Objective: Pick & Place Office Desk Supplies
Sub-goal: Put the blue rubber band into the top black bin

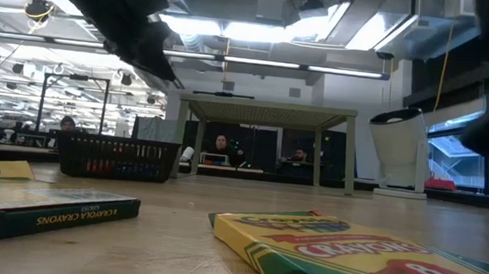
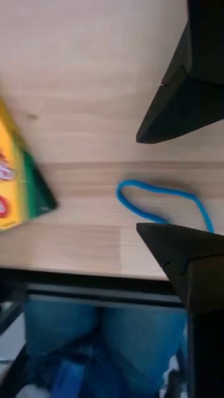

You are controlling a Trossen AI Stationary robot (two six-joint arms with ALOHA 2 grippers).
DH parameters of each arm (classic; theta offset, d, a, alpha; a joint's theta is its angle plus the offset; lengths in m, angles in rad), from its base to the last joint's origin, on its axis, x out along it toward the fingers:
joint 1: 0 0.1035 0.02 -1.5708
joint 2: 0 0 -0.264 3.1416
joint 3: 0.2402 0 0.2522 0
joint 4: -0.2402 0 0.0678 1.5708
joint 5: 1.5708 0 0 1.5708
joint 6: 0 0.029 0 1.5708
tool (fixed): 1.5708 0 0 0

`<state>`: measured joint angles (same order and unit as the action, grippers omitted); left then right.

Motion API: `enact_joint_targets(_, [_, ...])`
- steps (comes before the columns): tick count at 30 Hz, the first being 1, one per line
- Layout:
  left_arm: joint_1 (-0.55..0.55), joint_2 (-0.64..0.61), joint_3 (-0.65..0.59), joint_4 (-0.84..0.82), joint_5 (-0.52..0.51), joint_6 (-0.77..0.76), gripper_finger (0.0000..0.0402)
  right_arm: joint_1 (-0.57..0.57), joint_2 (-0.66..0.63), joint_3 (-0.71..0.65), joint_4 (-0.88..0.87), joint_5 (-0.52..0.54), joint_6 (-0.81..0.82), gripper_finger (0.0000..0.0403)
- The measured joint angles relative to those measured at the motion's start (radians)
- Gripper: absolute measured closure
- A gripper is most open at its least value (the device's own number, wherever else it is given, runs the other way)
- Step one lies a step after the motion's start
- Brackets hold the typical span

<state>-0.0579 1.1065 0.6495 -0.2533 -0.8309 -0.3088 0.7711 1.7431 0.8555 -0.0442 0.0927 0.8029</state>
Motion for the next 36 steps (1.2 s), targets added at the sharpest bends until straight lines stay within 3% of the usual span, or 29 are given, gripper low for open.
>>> enact_joint_targets(6, [0.0,0.0,0.0,-0.007,0.014,-0.007,0.0272,0.048,0.062,0.024,-0.003,0.043,-0.029,0.0179])
enact_joint_targets(18, [-0.07,0.005,-0.034,-0.005,0.272,-0.1,0.0272,0.076,0.114,0.032,-0.004,0.219,-0.209,0.0193])
enact_joint_targets(36, [-0.217,0.005,-0.039,0.018,0.272,-0.098,0.0272,0.072,0.116,0.028,0.02,0.261,-0.209,0.0396])
